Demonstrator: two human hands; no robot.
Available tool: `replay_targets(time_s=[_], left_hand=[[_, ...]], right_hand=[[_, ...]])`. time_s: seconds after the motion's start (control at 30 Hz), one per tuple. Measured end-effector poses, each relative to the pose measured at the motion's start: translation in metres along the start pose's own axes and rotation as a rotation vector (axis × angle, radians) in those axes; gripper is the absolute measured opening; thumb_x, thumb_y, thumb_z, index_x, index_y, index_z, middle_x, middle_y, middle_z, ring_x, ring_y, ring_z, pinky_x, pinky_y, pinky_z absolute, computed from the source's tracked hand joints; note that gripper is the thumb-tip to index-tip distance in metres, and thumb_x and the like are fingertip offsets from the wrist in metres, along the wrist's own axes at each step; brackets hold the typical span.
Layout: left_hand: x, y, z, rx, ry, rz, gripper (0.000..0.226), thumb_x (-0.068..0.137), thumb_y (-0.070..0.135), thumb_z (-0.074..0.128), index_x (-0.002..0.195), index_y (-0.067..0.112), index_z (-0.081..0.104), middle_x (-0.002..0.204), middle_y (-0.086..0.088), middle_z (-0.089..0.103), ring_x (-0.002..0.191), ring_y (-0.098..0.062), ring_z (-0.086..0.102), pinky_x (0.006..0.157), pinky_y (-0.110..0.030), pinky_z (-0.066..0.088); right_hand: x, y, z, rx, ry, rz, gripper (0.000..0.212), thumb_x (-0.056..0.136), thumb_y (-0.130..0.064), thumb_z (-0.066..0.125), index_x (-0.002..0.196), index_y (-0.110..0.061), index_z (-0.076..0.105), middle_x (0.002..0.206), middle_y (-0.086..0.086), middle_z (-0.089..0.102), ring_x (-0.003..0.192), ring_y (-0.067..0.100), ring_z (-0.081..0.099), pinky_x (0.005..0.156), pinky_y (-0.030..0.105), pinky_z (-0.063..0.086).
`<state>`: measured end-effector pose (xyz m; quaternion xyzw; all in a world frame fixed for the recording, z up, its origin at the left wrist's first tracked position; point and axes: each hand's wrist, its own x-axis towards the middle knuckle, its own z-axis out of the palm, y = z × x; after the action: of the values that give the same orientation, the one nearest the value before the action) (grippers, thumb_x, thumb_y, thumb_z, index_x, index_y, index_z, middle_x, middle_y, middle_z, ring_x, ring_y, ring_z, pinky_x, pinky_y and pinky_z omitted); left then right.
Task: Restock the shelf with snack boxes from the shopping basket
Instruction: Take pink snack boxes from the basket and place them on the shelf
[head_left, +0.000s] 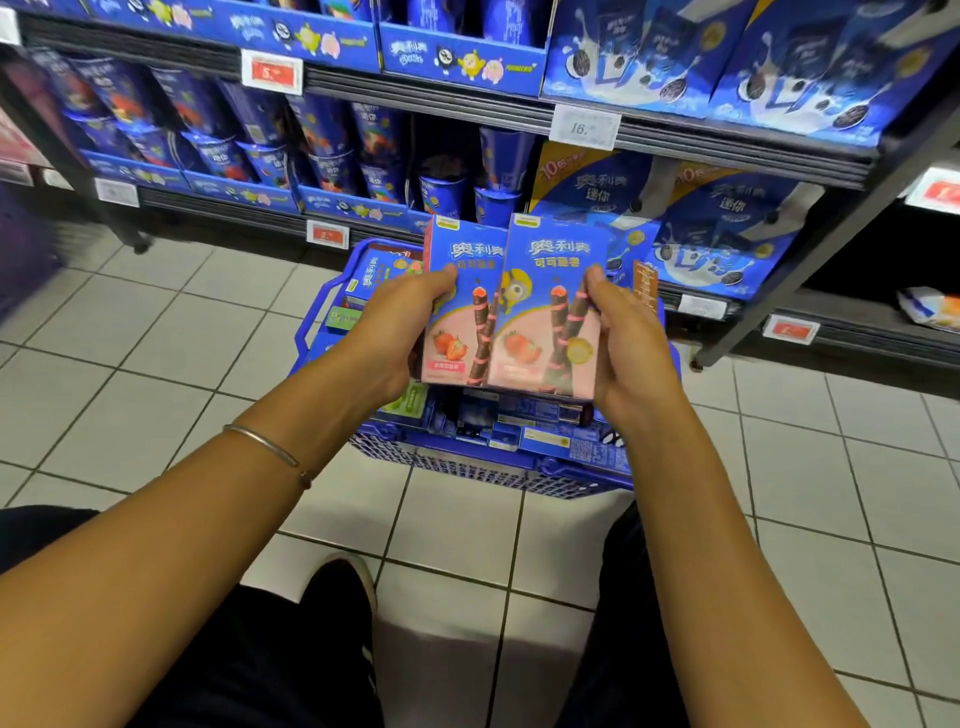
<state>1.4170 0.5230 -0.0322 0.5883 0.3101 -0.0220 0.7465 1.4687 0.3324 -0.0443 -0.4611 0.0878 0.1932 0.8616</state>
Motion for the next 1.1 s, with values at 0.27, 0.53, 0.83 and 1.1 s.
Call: replay_targets(time_s=[0.27,0.53,0.83,1.1], left_hand=[[-0.017,-0.003,0.011,-0.013,-0.163,0.001,0.045,0.099,0.062,0.055,0.114,0.027,0.077,0.110,-0.002,0.081,0.099,-0.026,0.079,0.084,-0.047,0.064],[-0.021,-0.007,0.018,0.031,-0.120,0.087,0.042,0.098,0.054,0.065,0.115,0.017,0.077,0.110,-0.011,0.080,0.101,-0.036,0.077,0.097,-0.059,0.059],[-0.021,0.007,0.011,-0.143,-0.095,0.088,0.029,0.104,0.043,0.059,0.112,0.019,0.074,0.126,-0.015,0.074,0.112,-0.036,0.073,0.099,-0.060,0.057],[-0.018,0.009,0.006,-0.269,-0.065,0.010,0.024,0.106,0.037,0.056,0.106,0.018,0.072,0.092,-0.007,0.081,0.075,-0.026,0.079,0.059,-0.039,0.063]], right_hand=[[0.002,0.024,0.022,-0.204,0.051,0.020,0.024,0.103,-0.034,0.058,0.088,-0.016,0.056,0.101,0.016,0.058,0.092,0.028,0.063,0.102,0.065,0.048],[-0.003,0.030,0.039,-0.309,-0.026,-0.101,0.027,0.102,-0.030,0.060,0.127,-0.037,0.055,0.123,0.029,0.060,0.091,0.030,0.066,0.095,0.064,0.053],[0.019,0.039,-0.041,-1.121,0.010,-0.090,0.026,0.103,-0.039,0.053,0.115,-0.017,0.055,0.106,0.000,0.062,0.101,0.022,0.062,0.078,0.034,0.047],[0.016,0.063,-0.081,-1.797,-0.373,0.287,0.067,0.085,-0.062,0.069,0.132,-0.015,0.057,0.138,0.007,0.060,0.121,0.027,0.059,0.104,0.042,0.048]])
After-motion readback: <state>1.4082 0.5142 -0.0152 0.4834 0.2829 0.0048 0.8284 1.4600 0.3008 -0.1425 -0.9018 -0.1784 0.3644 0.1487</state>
